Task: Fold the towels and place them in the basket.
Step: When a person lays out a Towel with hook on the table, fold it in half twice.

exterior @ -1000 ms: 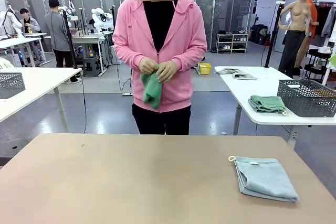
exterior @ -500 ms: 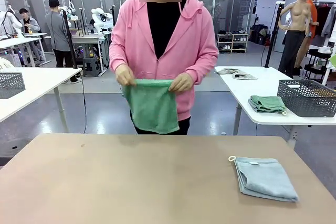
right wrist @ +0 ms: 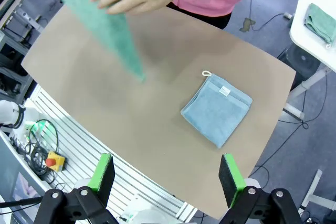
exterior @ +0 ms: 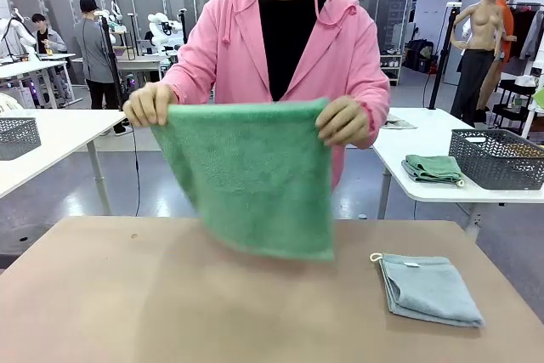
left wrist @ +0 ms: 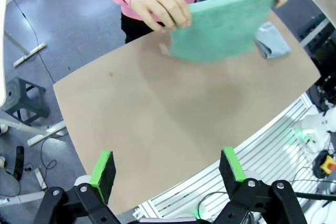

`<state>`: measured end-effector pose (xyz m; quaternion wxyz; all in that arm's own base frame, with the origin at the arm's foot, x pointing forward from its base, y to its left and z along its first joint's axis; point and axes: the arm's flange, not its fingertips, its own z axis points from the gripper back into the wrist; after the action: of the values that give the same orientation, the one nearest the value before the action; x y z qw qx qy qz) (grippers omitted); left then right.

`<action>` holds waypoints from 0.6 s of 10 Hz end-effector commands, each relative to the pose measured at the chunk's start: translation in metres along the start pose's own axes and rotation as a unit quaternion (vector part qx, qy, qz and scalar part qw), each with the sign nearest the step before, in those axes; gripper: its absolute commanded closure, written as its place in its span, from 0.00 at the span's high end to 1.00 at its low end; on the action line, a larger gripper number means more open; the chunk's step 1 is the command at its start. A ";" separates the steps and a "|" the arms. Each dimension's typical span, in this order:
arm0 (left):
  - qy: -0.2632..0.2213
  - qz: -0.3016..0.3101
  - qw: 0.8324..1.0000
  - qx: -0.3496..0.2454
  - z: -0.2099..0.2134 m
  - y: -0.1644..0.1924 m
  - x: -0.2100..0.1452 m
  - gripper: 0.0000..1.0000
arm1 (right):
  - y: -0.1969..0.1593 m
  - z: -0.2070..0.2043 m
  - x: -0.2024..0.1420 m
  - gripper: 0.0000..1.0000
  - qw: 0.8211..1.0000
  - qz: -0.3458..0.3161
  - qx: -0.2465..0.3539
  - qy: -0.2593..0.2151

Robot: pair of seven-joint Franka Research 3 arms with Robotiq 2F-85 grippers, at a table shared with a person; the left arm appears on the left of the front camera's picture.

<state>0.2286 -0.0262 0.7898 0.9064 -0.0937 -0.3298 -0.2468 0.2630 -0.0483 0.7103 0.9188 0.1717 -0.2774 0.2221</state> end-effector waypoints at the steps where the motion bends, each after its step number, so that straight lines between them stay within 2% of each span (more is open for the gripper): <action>1: -0.001 -0.002 1.000 -0.001 0.002 -0.001 0.001 1.00 | 0.001 -0.001 0.002 1.00 1.000 -0.002 -0.002 0.000; 6: -0.001 -0.002 1.000 -0.001 0.002 -0.001 0.001 1.00 | 0.001 -0.001 0.002 1.00 1.000 -0.002 -0.002 0.000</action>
<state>0.2286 -0.0262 0.7898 0.9064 -0.0937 -0.3298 -0.2468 0.2630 -0.0483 0.7103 0.9188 0.1717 -0.2774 0.2221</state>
